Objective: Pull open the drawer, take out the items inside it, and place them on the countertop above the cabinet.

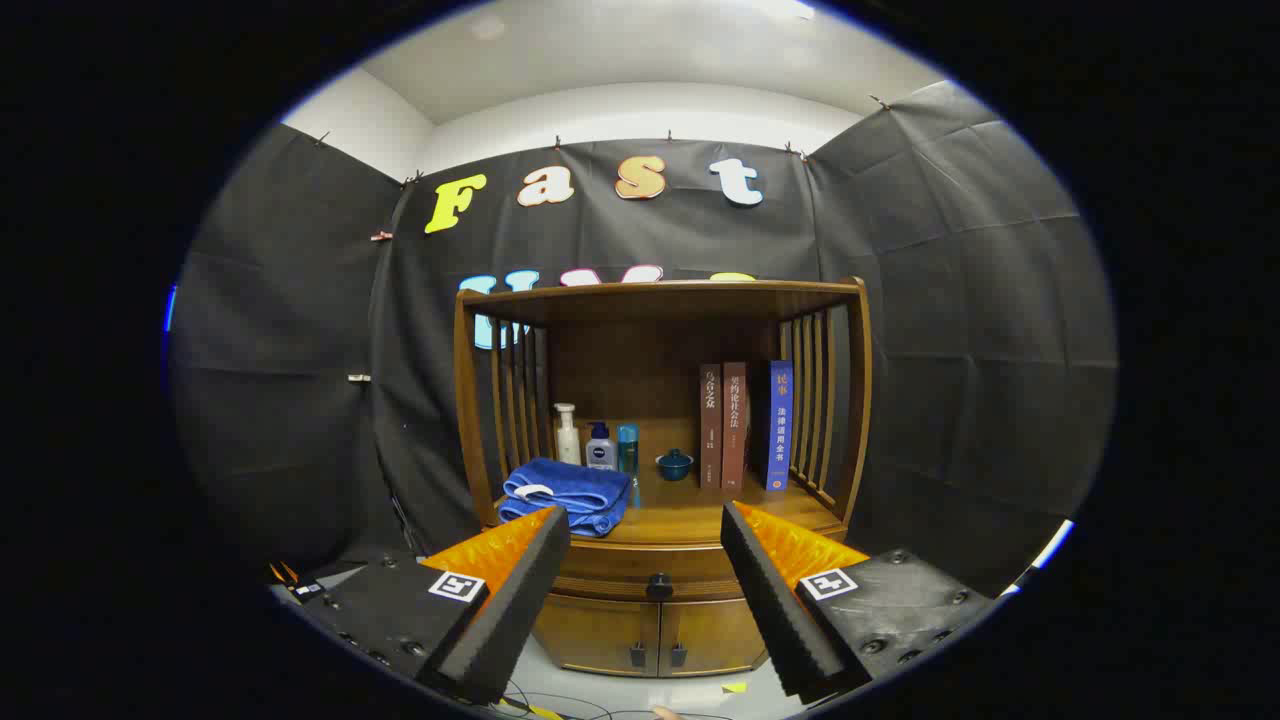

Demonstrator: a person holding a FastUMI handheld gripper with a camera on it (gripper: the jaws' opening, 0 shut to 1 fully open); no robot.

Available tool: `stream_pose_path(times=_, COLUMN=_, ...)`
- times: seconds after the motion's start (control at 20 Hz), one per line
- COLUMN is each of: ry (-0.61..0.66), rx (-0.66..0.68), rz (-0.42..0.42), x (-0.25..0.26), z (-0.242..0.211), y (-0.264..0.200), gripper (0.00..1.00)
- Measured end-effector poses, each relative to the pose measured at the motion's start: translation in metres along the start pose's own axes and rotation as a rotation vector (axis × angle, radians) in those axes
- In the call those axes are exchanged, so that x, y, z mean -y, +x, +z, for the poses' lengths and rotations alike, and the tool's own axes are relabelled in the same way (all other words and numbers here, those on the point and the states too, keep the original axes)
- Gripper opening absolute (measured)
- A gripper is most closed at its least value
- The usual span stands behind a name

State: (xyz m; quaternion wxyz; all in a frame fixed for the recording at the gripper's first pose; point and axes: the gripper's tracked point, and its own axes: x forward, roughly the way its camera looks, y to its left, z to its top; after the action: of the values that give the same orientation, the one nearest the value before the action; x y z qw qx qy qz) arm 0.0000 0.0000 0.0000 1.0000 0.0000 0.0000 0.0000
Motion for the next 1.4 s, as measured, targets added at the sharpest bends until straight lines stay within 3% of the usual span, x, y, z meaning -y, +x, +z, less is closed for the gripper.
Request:
stream_pose_path(times=1.05, ry=-0.019, rx=0.042, rz=-0.004, x=-0.011, z=0.023, y=-0.009, gripper=0.98)
stream_pose_path(times=1.4, ry=-0.015, rx=0.016, rz=-0.006, x=-0.007, z=0.006, y=0.019, gripper=0.98)
